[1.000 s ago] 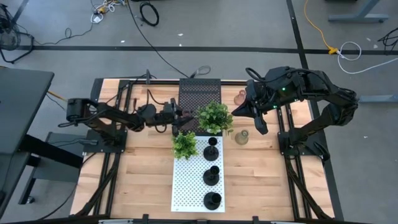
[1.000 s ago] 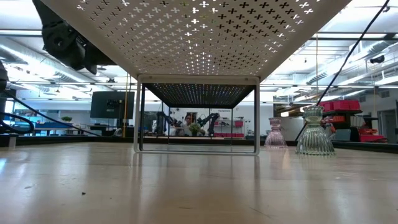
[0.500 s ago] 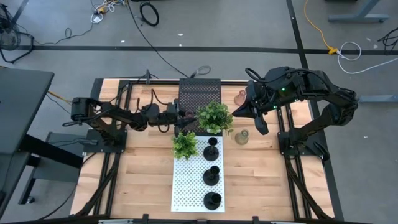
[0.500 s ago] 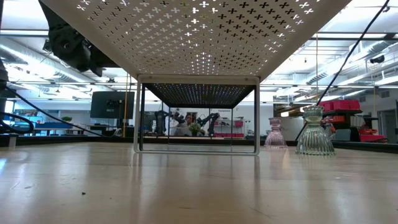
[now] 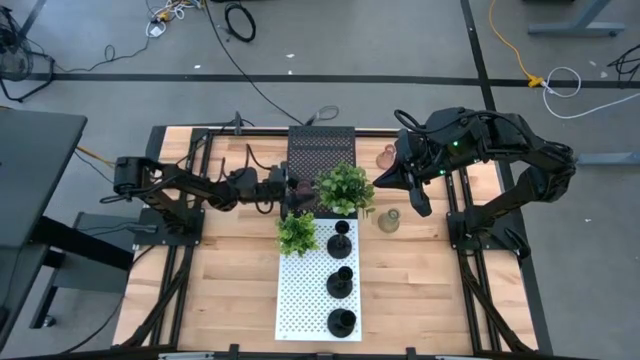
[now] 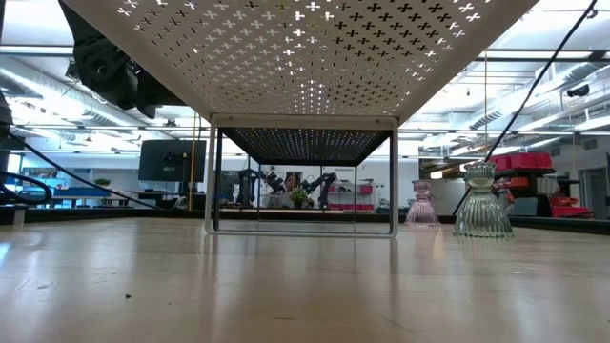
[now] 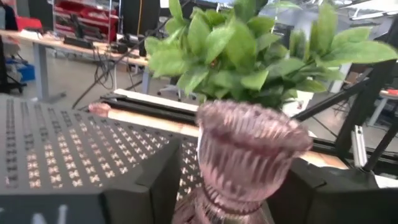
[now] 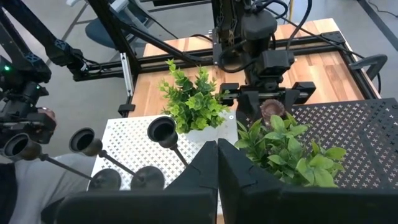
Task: Pick & Place candle stick holders
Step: Put the bottom pink glass candle holder on the black shelf
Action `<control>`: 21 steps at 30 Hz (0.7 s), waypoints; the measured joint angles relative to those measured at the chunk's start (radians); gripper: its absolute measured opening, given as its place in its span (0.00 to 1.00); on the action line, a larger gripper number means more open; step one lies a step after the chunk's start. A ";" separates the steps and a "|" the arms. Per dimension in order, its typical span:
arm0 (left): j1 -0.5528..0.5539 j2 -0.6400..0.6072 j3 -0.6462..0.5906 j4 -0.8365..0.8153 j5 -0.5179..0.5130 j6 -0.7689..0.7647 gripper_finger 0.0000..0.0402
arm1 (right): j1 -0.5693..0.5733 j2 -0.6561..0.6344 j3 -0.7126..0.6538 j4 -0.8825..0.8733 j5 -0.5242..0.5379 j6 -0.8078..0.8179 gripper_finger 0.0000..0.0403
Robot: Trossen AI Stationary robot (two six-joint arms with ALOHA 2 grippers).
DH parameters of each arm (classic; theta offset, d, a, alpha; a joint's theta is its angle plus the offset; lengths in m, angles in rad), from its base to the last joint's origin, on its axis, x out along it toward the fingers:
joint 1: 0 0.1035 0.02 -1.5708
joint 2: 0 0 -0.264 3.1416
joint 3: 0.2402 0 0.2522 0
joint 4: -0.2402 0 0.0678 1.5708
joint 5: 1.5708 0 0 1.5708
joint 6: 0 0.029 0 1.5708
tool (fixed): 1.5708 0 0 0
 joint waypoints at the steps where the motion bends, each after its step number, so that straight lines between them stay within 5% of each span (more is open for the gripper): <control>1: 0.000 0.000 0.000 -0.006 0.005 -0.006 0.51 | 0.000 0.000 0.000 0.000 0.000 0.000 0.00; 21: 0.001 0.002 -0.001 -0.006 0.018 -0.005 0.51 | 0.000 0.000 0.000 0.000 0.001 0.000 0.00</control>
